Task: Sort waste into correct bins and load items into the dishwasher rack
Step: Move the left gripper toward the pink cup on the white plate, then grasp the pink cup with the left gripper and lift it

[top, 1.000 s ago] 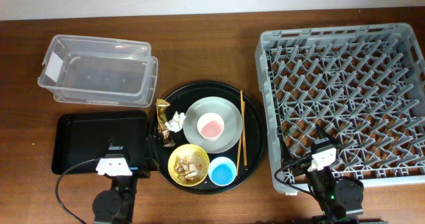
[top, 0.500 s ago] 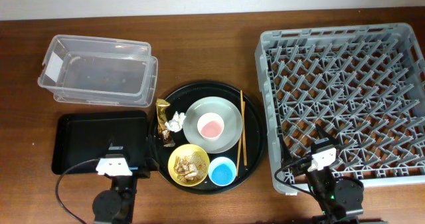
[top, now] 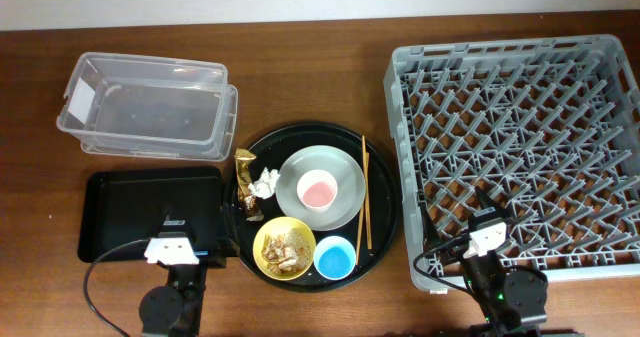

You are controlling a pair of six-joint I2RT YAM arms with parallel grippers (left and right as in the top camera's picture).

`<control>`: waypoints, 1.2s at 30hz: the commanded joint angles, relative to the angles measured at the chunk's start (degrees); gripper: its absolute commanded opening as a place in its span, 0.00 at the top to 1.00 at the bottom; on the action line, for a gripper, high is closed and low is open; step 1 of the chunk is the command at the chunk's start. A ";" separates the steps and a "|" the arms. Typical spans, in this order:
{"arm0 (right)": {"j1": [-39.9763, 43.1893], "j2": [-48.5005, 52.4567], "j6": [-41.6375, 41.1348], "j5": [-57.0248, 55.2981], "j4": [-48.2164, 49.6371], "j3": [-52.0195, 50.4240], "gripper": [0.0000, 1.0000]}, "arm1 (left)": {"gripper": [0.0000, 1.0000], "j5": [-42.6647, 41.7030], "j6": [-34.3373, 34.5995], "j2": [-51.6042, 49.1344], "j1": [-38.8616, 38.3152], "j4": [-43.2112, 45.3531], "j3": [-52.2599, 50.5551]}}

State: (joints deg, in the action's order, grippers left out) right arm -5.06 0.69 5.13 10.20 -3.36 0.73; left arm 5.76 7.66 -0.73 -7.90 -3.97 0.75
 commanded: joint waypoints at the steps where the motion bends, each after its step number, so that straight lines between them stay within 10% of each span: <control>1: 0.26 -0.48 0.22 0.35 0.63 -0.42 0.02 | 0.00 -1.88 -0.87 0.44 0.20 -0.26 -0.24; 4: 0.26 -0.48 0.22 0.57 2.47 -0.42 0.02 | 0.00 -21.59 -0.87 0.44 0.20 6.29 -0.22; 8: 0.26 -0.37 -0.11 13.25 7.52 4.24 0.02 | 0.00 -27.43 1.66 0.11 0.20 10.64 4.17; 18: 0.26 29.77 -4.09 13.62 -49.90 55.91 0.02 | 0.00 -36.26 3.04 -46.82 0.11 -39.69 59.74; 23: 0.26 48.52 -4.11 21.31 -66.20 72.22 0.02 | 0.00 -46.53 3.19 -61.40 -0.61 -48.78 74.29; 30: 0.28 58.55 -10.67 26.25 -64.92 73.13 0.02 | 0.08 -9.94 3.23 -76.00 -16.59 -60.22 74.27; 36: 0.26 55.84 -11.63 28.15 -66.34 73.11 0.02 | 0.30 -17.38 5.55 -93.35 -18.64 -53.44 74.29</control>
State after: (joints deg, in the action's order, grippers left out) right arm -5.02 58.70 -5.76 36.42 -68.86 72.88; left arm -8.38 12.32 -87.83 -26.02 -59.48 74.76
